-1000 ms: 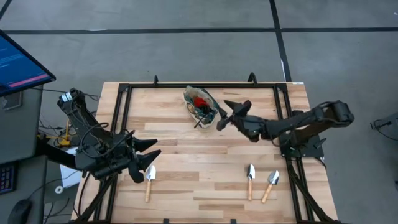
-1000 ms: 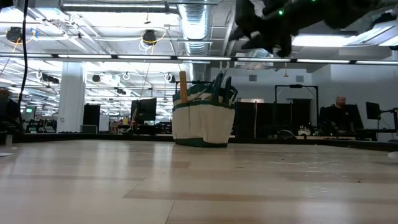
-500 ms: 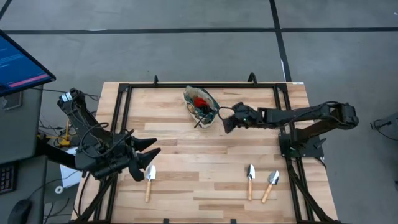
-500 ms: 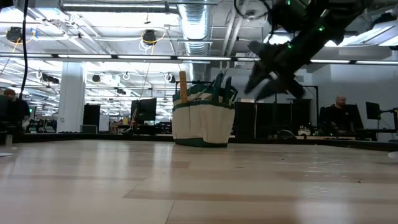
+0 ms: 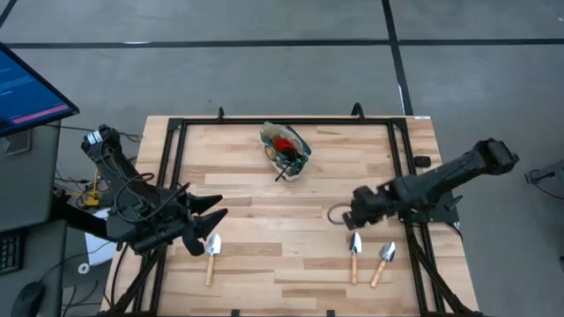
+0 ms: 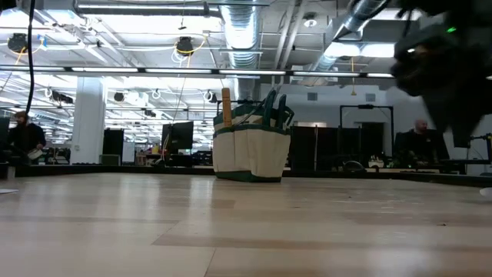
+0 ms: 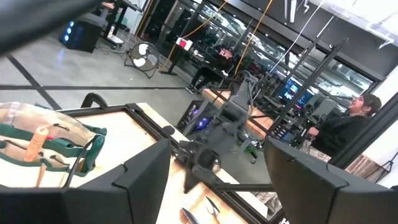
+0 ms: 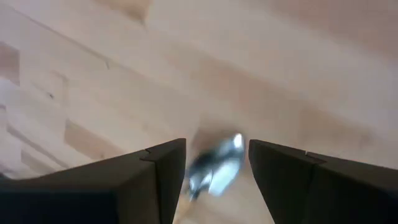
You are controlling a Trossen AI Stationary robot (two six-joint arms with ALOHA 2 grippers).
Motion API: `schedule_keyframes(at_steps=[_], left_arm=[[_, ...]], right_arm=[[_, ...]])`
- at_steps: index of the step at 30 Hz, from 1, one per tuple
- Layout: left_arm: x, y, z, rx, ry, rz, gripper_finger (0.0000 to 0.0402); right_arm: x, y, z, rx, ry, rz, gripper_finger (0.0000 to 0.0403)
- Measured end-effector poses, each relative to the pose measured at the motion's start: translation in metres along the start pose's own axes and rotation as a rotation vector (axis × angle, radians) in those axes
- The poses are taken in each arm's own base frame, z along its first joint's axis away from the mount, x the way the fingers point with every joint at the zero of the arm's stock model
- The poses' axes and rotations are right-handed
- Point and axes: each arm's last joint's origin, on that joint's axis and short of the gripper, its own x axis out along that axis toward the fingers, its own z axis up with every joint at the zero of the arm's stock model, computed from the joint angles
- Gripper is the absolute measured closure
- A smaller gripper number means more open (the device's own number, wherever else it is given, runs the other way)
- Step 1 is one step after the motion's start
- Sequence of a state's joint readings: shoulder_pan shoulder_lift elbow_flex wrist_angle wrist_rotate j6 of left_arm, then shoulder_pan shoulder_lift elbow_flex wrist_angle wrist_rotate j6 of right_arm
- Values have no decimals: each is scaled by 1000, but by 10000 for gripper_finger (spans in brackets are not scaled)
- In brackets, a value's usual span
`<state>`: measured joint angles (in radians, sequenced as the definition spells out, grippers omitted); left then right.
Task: Pick & Place Garden tools in Gardening bag
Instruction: Put the brown trowel into the gardening bag
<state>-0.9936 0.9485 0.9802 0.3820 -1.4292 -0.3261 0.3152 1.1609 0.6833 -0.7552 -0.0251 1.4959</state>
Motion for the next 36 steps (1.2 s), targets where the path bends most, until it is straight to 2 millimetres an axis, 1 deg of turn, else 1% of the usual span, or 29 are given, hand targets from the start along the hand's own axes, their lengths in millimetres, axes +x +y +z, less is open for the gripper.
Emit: schedule_keyframes(at_steps=[4,7,10,13,17,21,28,33,36], left_arm=[[0,0,0,0,0,0,142],[0,0,0,0,0,0,142],[0,0,0,0,0,-1,142],[0,0,0,0,5,-11,142],[-2,-1,0,10,11,-19,142],[-4,-1,-1,13,20,-31,142],[-7,-2,-1,14,30,-42,142],[-7,-2,-1,31,30,-42,142],[-7,-2,-1,39,30,-42,142]], right_arm=[[8,1,-30,50,41,-46,225],[15,1,-50,80,75,-71,206],[19,4,-68,121,120,-51,185],[16,8,-83,169,158,-26,174],[8,15,-97,220,189,-11,178],[11,22,-105,238,192,-30,189],[28,44,-113,232,201,-27,199],[45,51,-112,229,181,-84,199],[56,51,-108,227,158,-119,199]])
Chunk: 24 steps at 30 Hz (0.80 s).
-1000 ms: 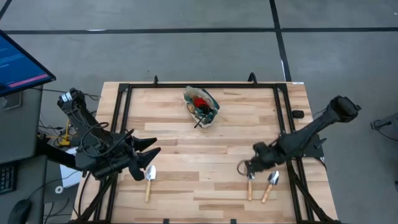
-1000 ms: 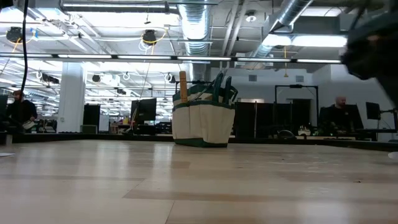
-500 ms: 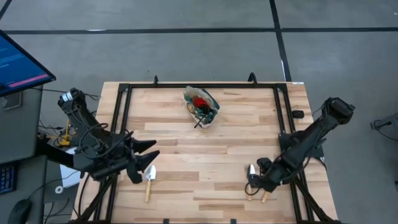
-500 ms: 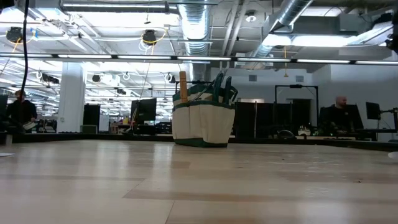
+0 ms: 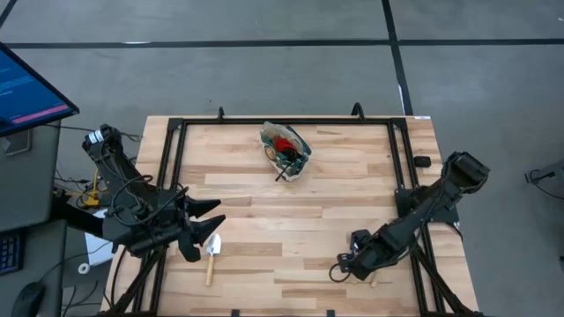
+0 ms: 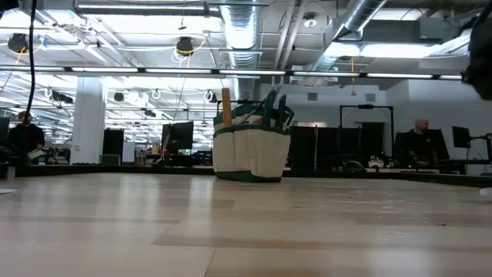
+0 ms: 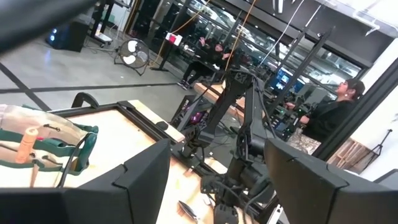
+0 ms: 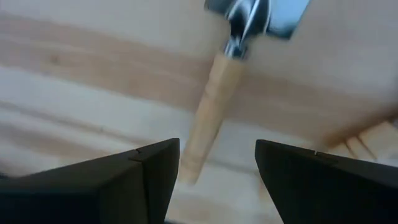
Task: Pick & Place Garden tools in Gardening bag
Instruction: Put the brown trowel into the gardening bag
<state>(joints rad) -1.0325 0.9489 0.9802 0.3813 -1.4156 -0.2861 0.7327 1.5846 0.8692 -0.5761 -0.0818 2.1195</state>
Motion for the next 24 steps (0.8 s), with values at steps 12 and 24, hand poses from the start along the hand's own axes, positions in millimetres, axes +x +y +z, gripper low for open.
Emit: schedule_keyframes(at_steps=[12,24], left_arm=[[0,0,0,1,0,0,142],[0,0,0,25,0,1,142]], right_arm=[[32,5,14,-7,7,-141,262],[14,8,27,-96,-131,-45,345]])
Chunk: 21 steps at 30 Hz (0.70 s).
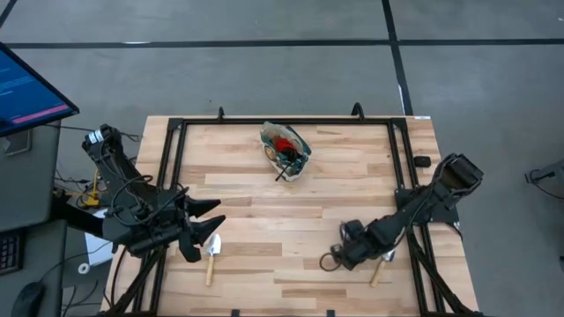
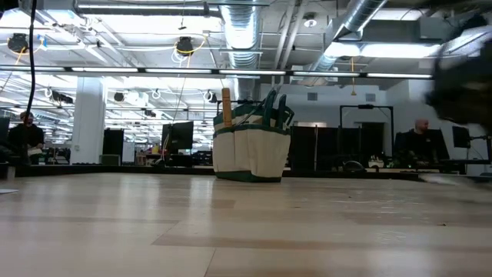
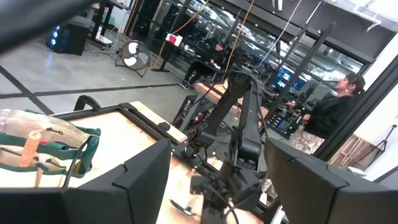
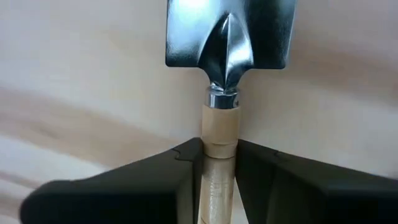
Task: Pick & Place Garden tools in Gardening bag
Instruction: Put the brown trowel into the gardening bag
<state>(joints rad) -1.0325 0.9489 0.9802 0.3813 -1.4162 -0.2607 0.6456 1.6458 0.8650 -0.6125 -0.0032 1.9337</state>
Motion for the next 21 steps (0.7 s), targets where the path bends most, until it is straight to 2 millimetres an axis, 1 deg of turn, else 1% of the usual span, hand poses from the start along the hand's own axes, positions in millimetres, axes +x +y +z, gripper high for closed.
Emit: schedule_keyframes(at_steps=[5,10,15,19,21], left_arm=[[0,0,0,2,0,0,142],[0,0,0,1,-1,1,142],[6,3,5,-25,-28,31,142],[15,9,12,-66,-72,77,142],[21,13,17,-80,-102,106,142]], right_arm=[[-26,6,18,-34,-173,159,345],[-63,8,55,-111,-377,271,345],[-101,2,106,-242,-604,293,345],[-133,-10,154,-384,-772,269,345],[-150,-18,178,-465,-846,290,345]])
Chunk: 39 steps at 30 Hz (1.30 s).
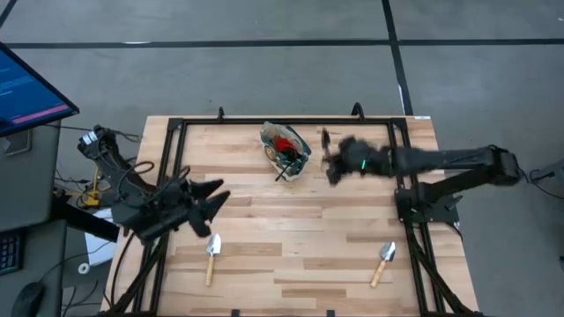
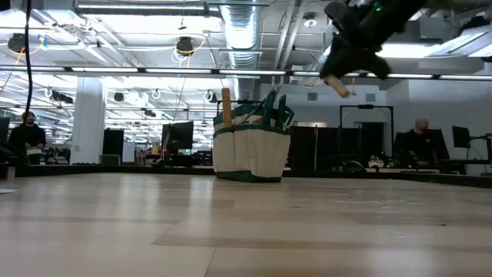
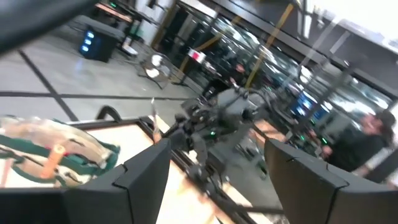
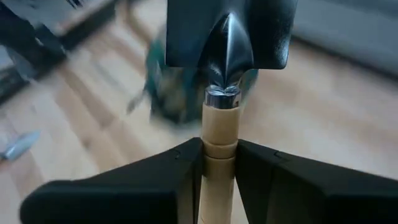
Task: Pick & Place Garden tools in Gardening bag
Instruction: Put the brown trowel into the gardening bag
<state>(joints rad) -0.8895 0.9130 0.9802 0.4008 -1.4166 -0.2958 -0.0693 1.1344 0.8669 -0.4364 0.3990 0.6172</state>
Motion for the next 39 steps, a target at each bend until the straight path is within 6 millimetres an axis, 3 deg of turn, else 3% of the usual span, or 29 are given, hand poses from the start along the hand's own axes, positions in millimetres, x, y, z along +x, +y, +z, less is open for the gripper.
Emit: schedule_keyframes(at_steps=[4,8,13,19,24,28,34,39], left_arm=[[14,7,9,-17,-71,68,142],[27,13,16,-22,-141,137,142],[39,19,20,-41,-206,197,142],[50,22,19,-105,-258,234,142],[54,24,20,-124,-285,253,142],[57,26,22,-128,-301,266,142],[60,28,23,-131,-320,281,142],[62,29,25,-129,-335,294,142]], right_arm=[[5,-42,44,-107,-136,81,345],[15,-83,72,-186,-226,150,345],[42,-120,89,-246,-286,275,345],[92,-145,92,-272,-335,396,345],[130,-155,85,-262,-366,492,345],[154,-150,76,-240,-377,564,345],[174,-131,66,-259,-366,644,345],[182,-116,72,-287,-387,683,345]])
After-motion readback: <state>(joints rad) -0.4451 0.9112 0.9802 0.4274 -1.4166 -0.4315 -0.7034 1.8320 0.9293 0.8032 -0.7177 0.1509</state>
